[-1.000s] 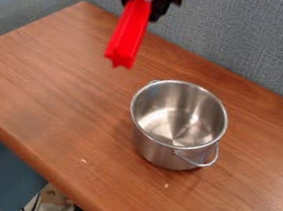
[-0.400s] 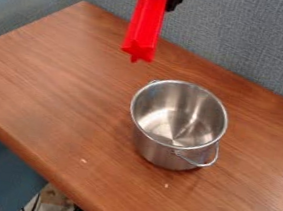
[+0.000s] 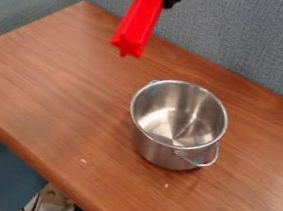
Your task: Put the red object in the metal pot
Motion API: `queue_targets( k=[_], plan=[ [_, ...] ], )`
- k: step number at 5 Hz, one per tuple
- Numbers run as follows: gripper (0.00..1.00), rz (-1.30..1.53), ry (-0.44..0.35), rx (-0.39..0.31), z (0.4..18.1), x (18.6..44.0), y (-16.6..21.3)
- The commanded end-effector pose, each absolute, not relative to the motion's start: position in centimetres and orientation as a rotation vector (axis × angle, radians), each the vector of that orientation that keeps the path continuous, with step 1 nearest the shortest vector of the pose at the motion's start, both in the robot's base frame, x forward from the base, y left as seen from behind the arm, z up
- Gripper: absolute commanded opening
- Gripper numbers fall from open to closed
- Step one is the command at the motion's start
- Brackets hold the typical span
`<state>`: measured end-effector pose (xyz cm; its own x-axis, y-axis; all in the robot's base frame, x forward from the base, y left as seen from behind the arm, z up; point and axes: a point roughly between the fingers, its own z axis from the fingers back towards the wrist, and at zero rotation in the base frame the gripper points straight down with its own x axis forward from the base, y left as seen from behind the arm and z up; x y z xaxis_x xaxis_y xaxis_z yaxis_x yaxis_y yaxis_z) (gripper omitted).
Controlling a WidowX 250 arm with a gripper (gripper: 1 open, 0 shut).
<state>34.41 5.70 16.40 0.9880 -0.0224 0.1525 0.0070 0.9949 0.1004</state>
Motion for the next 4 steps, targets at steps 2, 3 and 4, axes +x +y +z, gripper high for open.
queue_targets(
  k=[2,3,4],
  plan=[
    [1.0,-0.11,-0.225,0.103,17.7,34.2,4.0],
    [1.0,-0.115,-0.213,0.1,17.9,34.6,3.9],
    [1.0,-0.149,-0.199,0.092,17.7,34.9,2.0]
  ],
)
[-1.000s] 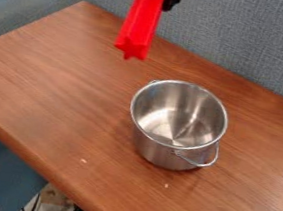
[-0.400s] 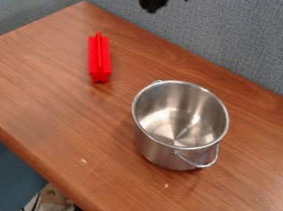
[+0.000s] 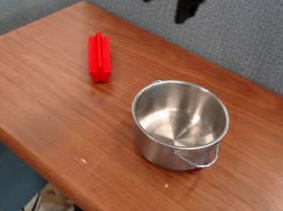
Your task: Put the red object in the metal pot
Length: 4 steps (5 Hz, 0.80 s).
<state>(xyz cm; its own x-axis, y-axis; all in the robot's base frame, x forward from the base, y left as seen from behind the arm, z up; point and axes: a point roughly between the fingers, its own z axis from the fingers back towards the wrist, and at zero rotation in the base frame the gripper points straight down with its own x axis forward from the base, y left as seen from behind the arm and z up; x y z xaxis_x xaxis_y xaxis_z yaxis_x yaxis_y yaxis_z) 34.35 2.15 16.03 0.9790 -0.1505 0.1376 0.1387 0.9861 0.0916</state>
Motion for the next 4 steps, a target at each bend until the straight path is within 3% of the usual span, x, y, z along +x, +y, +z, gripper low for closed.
queue_targets(
  k=[1,2,3,4],
  plan=[
    [1.0,0.018,-0.15,0.107,16.8,34.7,6.0],
    [0.0,0.188,-0.105,0.136,16.1,34.3,10.5],
    [1.0,0.223,-0.075,0.111,15.8,33.7,12.5],
    [1.0,0.202,-0.04,0.091,15.0,34.0,12.3]
  ],
)
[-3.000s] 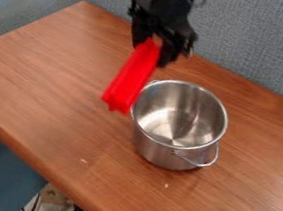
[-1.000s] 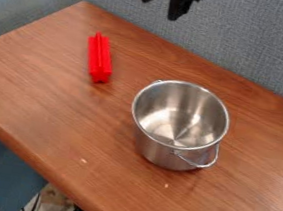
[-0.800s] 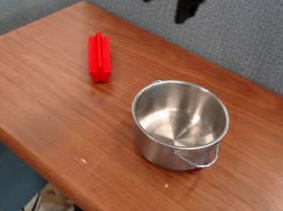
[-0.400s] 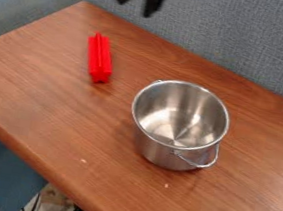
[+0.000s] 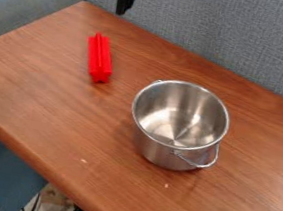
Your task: Put the red object in the metal pot
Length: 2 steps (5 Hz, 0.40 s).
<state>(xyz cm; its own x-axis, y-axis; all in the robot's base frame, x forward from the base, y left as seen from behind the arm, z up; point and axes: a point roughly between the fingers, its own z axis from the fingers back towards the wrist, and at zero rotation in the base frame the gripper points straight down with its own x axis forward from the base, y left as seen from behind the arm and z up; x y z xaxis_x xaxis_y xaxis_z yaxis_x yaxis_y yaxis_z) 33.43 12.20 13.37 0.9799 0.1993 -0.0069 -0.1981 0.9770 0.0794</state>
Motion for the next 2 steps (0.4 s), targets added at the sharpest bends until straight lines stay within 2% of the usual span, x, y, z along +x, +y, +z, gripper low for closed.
queue_targets(
  k=[1,2],
  plan=[
    [1.0,0.22,-0.032,0.107,14.4,34.57,11.86],
    [1.0,0.231,-0.029,0.126,14.27,35.09,11.3]
  ],
)
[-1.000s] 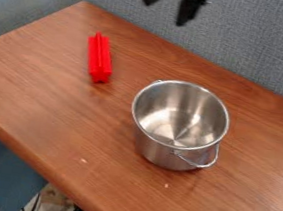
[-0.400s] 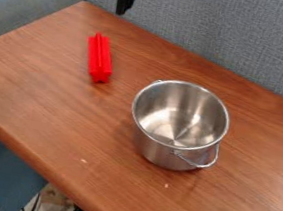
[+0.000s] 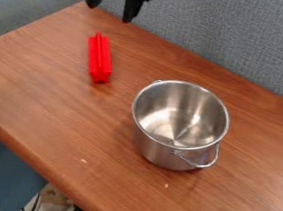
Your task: Put the red object in the metal pot
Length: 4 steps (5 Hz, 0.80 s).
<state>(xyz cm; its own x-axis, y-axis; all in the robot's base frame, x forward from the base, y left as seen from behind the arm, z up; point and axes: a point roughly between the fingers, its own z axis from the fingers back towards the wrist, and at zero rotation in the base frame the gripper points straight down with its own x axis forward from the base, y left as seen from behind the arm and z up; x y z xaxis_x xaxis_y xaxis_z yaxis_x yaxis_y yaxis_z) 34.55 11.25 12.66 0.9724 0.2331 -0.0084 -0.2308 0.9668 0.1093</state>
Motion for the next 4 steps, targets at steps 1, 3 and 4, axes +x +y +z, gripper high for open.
queue_targets(
  k=[1,3,4],
  plan=[
    [1.0,0.23,-0.004,0.144,12.8,35.5,12.2],
    [1.0,0.226,0.031,0.188,9.7,35.5,14.3],
    [1.0,0.28,0.034,0.18,8.9,35.0,16.6]
  ],
)
